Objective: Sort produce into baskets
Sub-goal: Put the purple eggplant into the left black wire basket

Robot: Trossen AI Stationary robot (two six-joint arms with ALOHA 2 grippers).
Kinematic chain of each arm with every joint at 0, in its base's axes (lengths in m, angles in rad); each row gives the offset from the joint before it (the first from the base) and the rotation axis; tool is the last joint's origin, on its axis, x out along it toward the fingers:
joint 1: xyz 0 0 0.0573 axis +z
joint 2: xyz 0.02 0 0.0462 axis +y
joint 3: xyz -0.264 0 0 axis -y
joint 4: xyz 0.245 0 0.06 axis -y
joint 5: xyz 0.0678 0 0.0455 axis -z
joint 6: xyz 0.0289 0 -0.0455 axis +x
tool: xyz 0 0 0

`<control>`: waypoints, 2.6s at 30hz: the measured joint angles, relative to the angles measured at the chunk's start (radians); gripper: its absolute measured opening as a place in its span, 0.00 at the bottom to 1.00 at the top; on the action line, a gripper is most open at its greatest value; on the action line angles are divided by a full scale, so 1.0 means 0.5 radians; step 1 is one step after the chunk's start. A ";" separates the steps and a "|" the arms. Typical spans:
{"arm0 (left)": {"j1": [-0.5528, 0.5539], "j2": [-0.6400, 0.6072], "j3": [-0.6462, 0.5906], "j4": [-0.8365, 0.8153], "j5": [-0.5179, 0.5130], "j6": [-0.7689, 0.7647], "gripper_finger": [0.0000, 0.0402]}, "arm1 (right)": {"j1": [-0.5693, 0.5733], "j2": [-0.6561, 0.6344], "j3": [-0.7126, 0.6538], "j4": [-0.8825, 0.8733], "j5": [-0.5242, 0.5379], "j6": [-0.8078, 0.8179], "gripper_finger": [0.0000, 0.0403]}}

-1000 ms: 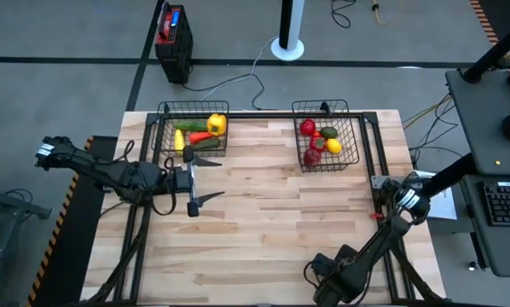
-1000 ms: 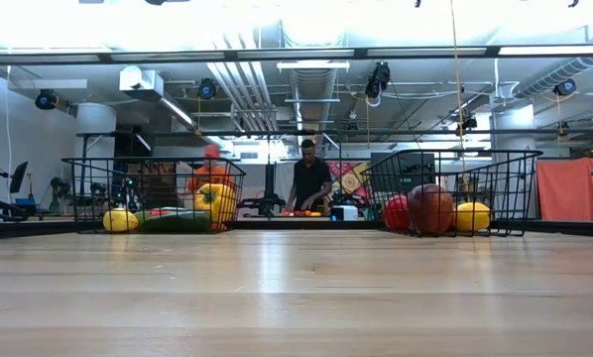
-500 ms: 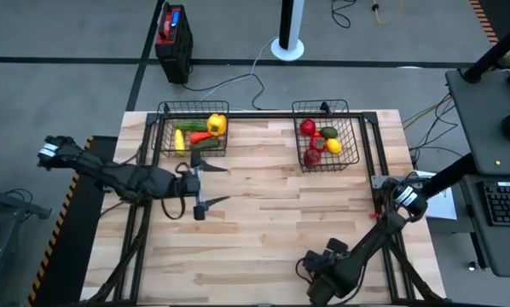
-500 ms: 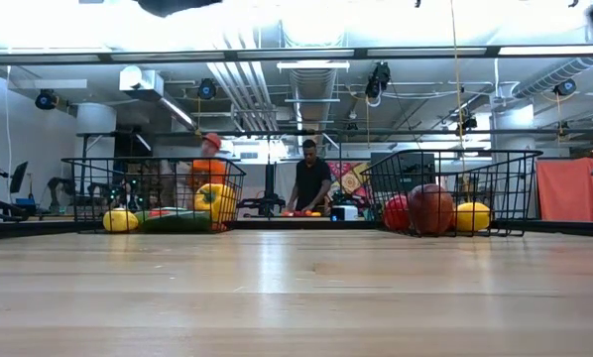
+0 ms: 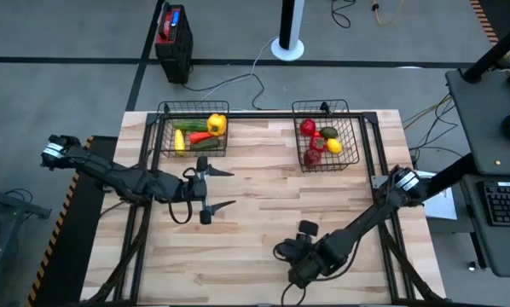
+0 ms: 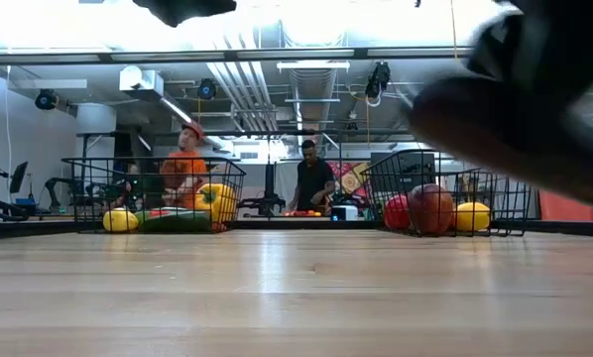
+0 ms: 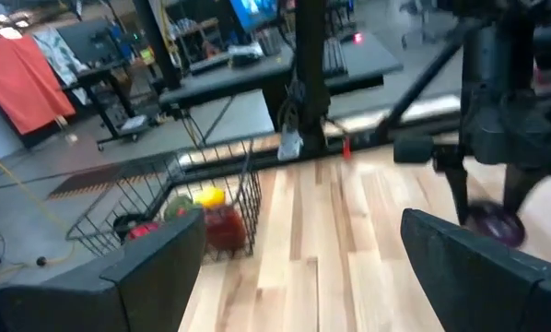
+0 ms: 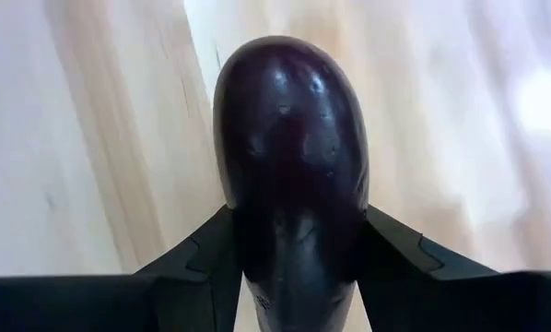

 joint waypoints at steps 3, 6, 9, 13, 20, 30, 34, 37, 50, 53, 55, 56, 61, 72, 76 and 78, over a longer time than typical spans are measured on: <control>-0.007 -0.008 -0.001 0.040 0.001 -0.017 0.86 | -0.016 -0.085 -0.002 0.209 0.204 -0.232 0.39; -0.025 0.012 -0.005 0.076 0.002 -0.030 0.86 | -0.025 -0.155 -0.003 0.474 0.433 -0.534 0.39; -0.057 0.037 -0.007 0.109 0.003 -0.030 0.86 | -0.043 -0.192 -0.004 0.773 0.554 -0.888 0.39; -0.138 0.048 -0.014 0.197 0.076 -0.021 0.86 | -0.098 -0.205 -0.006 1.153 0.553 -1.350 0.39; -0.359 0.019 -0.197 0.552 0.079 0.035 0.86 | -0.174 -0.207 -0.048 1.519 0.471 -1.812 0.39; -0.463 0.096 -0.498 0.947 0.096 -0.240 0.86 | -0.312 -0.207 -0.532 2.885 0.378 -2.247 0.40; -0.463 0.211 -0.504 1.005 0.128 -0.315 0.86 | -0.389 -0.207 -0.592 3.112 0.318 -2.316 0.41; -0.462 0.319 -0.502 1.120 0.114 -0.317 0.86 | -0.451 -0.207 -0.560 3.115 0.130 -2.301 0.40; -0.453 0.681 -0.367 1.437 -0.075 -0.197 0.86 | -0.542 -0.207 -0.517 3.098 -0.133 -2.319 0.41; -0.455 0.717 -0.378 1.538 -0.094 -0.207 0.85 | -0.542 -0.207 -0.517 3.106 -0.139 -2.321 0.42; -0.455 0.739 -0.381 1.582 -0.125 -0.211 0.82 | -0.542 -0.207 -0.517 3.110 -0.140 -2.321 0.43; -0.454 0.748 -0.381 1.588 -0.147 -0.211 0.80 | -0.542 -0.207 -0.517 3.111 -0.145 -2.321 0.44; -0.450 0.795 -0.356 1.589 -0.159 -0.242 0.66 | -0.542 -0.207 -0.517 3.129 -0.147 -2.364 0.45; -0.449 0.846 -0.312 1.581 -0.157 -0.272 0.20 | -0.549 -0.210 -0.497 3.100 -0.125 -2.309 0.50; -0.449 0.845 -0.316 1.576 -0.158 -0.315 0.19 | -0.554 -0.228 -0.482 3.006 -0.126 -2.225 0.57; -0.447 0.845 -0.316 1.573 -0.184 -0.339 0.19 | -0.557 -0.235 -0.461 2.936 -0.091 -2.196 0.61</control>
